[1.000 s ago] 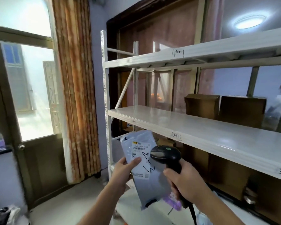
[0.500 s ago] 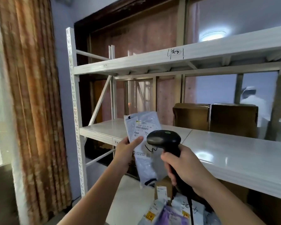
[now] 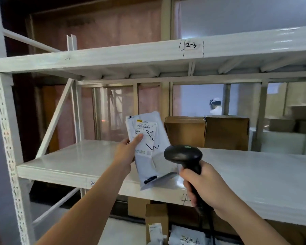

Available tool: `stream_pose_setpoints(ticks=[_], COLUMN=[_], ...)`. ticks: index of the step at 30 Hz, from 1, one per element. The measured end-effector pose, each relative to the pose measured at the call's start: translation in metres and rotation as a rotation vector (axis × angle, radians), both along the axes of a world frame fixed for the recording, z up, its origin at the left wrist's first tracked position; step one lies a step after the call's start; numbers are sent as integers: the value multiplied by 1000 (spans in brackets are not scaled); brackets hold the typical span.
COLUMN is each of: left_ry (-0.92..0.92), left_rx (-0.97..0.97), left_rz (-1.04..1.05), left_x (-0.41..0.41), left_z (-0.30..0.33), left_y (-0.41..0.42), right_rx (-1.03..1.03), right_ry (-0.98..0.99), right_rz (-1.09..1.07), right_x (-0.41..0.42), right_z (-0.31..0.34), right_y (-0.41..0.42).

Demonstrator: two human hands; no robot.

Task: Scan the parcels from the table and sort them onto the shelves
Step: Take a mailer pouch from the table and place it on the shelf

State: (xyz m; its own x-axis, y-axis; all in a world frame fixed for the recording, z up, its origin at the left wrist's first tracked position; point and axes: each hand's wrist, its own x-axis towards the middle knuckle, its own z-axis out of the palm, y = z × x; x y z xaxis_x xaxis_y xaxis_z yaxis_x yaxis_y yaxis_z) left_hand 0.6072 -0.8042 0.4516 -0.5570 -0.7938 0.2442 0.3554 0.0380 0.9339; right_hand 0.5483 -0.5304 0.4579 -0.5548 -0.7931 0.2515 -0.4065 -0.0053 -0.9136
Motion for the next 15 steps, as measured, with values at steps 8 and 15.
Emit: stream_pose_setpoints(ticks=[8, 15], left_ry=[-184, -291], left_rx=[97, 65], left_rz=[-155, -386], left_x=[-53, -84], left_z=[2, -11], left_y=[-90, -128], right_rx=[-21, 7], right_ry=[14, 64], right_rz=[-200, -317], right_x=[9, 13], right_z=[7, 16], right_y=[-62, -90])
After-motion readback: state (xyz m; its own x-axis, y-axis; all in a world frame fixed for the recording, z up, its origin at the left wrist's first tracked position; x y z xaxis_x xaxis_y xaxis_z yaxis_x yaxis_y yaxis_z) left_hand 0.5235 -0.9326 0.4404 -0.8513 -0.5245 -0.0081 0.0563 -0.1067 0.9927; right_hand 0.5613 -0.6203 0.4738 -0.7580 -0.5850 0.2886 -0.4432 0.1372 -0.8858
